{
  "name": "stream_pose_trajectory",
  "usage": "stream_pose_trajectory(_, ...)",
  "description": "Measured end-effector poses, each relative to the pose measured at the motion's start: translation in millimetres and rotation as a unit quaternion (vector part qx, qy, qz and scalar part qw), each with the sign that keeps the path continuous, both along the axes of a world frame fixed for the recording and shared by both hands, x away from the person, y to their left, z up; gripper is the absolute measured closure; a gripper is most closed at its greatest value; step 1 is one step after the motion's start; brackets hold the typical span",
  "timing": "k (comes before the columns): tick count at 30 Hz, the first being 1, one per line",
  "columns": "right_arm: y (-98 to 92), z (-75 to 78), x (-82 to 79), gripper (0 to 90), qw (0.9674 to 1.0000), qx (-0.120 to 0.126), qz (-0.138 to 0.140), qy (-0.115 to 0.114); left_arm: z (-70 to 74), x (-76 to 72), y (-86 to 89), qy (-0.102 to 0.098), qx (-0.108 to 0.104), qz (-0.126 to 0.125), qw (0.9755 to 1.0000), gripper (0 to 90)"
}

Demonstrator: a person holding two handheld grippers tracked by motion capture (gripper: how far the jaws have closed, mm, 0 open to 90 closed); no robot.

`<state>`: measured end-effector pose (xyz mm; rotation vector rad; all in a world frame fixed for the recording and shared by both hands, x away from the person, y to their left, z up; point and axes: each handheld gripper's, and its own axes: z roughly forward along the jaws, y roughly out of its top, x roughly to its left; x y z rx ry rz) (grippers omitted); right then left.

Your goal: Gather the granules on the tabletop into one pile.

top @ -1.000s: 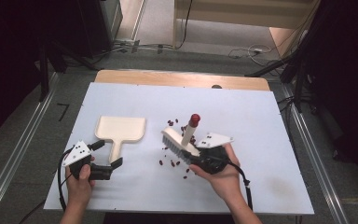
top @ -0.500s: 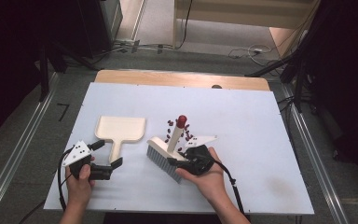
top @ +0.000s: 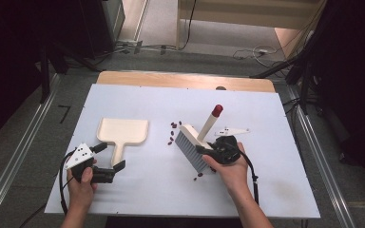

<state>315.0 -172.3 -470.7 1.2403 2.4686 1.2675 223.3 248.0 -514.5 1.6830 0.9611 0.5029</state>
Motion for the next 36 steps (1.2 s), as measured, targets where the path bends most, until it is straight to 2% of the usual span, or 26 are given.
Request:
stream_pose_trajectory(4, -7.2, 3.5, 2.6, 65.5, 1.0000, 0.006, -0.007, -0.002, 0.0, 0.1, 0.1, 0.000, 0.000, 0.000, 1.0000, 0.0)
stream_pose_trajectory(8, -9.1, 14.9, -4.4, 65.5, 0.9997, 0.019, 0.002, -0.012, -0.1, 0.2, 0.2, -0.001, -0.001, 0.000, 1.0000, 0.0)
stream_pose_trajectory(11, -6.9, 23.7, -15.2, 65.5, 0.9993, 0.025, 0.022, -0.018, -0.1, 0.2, 0.3, -0.001, -0.001, 0.000, 1.0000, 0.0)
stream_pose_trajectory(15, 0.6, 28.5, -33.9, 65.5, 0.9976, 0.021, 0.064, -0.018, 0.0, 0.2, 0.4, 0.000, 0.000, 0.000, 1.0000, 0.0)
stream_pose_trajectory(19, 8.1, 20.8, -48.4, 65.5, 0.9946, 0.006, 0.103, -0.007, -0.1, 0.3, 0.3, -0.001, -0.001, 0.000, 1.0000, 0.0)
stream_pose_trajectory(22, 9.6, 8.7, -51.2, 65.5, 0.9926, -0.008, 0.121, 0.004, 0.0, 0.2, 0.1, 0.000, 0.000, -0.001, 1.0000, 0.0)
stream_pose_trajectory(24, 4.7, 4.7, -49.0, 65.4, 0.9929, 0.002, 0.119, 0.008, 0.0, 0.0, 0.0, 0.000, 0.001, 0.000, 1.0000, 0.0)
stream_pose_trajectory(27, -3.6, 2.5, -41.7, 65.4, 0.9945, -0.006, 0.105, 0.002, 0.0, 0.1, -0.1, 0.000, 0.001, 0.000, 1.0000, 0.0)
stream_pose_trajectory(31, -14.6, -3.0, -28.2, 65.4, 0.9955, 0.003, 0.094, 0.012, -0.1, 0.2, 0.0, 0.000, -0.001, -0.001, 1.0000, 0.0)
stream_pose_trajectory(36, -27.0, -2.1, -14.6, 65.4, 0.9973, 0.008, 0.071, 0.012, -0.1, 0.1, 0.2, 0.000, -0.001, -0.001, 1.0000, 0.0)
